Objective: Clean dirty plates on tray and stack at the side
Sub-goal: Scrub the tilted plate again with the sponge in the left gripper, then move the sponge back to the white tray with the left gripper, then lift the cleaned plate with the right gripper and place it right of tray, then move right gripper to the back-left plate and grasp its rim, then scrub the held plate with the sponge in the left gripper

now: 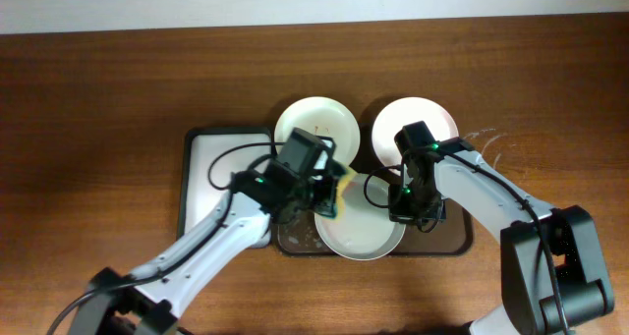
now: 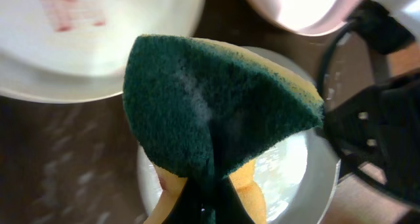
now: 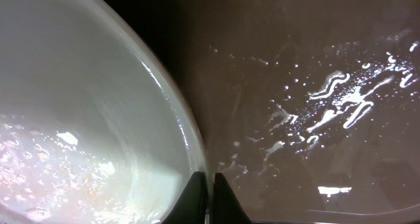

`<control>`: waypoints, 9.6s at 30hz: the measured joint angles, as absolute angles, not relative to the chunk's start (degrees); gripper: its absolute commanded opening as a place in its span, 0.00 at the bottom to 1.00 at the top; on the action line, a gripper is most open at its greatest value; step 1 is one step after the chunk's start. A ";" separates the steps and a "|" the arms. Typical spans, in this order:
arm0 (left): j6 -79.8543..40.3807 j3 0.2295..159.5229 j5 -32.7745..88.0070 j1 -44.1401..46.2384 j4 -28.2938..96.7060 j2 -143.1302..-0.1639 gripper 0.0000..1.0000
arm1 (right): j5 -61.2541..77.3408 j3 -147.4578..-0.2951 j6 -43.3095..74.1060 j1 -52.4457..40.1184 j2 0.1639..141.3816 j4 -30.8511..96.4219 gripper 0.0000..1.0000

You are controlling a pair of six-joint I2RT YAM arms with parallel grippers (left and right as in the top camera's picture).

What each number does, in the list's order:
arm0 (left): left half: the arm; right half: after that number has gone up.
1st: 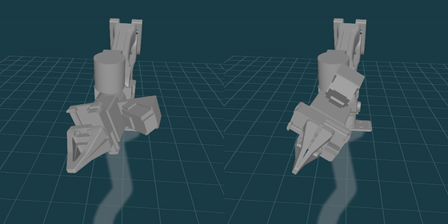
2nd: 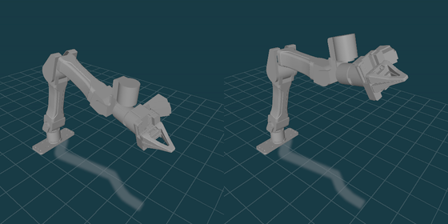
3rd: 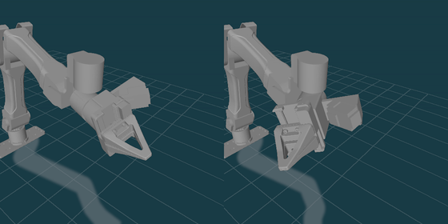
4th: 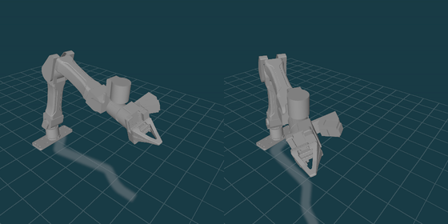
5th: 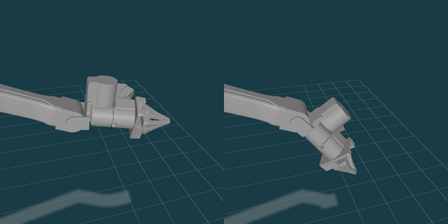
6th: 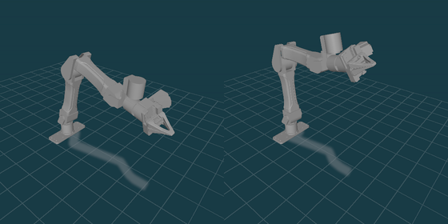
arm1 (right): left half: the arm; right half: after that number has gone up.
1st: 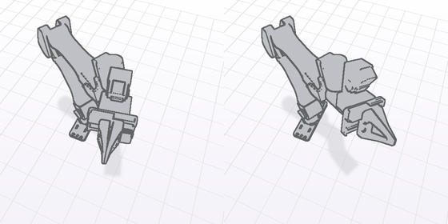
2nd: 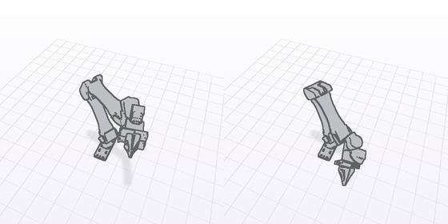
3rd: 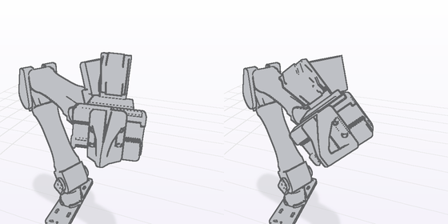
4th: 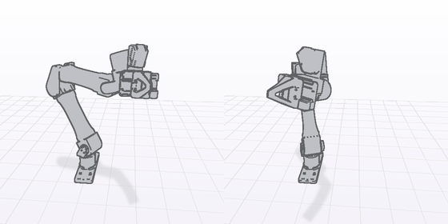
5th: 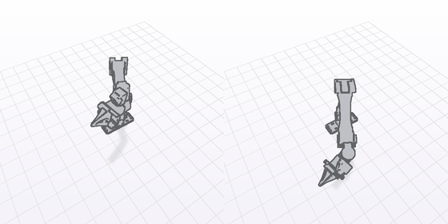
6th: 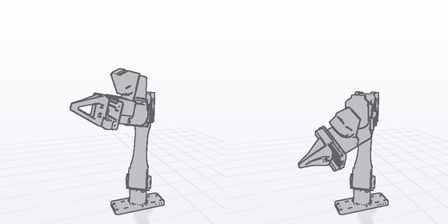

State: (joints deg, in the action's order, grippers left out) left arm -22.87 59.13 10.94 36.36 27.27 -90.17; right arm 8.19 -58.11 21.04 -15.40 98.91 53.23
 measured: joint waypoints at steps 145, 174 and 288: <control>-26.57 61.82 -2.02 19.20 45.65 -91.18 0.00 | -67.75 -65.69 12.10 -43.90 81.80 49.78 0.04; -26.57 61.82 -2.07 19.20 45.65 -91.18 0.00 | 0.54 -65.89 22.48 36.49 89.73 45.28 0.04; -35.90 63.42 3.77 34.06 30.85 -105.01 0.00 | 14.81 -68.34 11.81 -19.51 108.16 45.50 0.04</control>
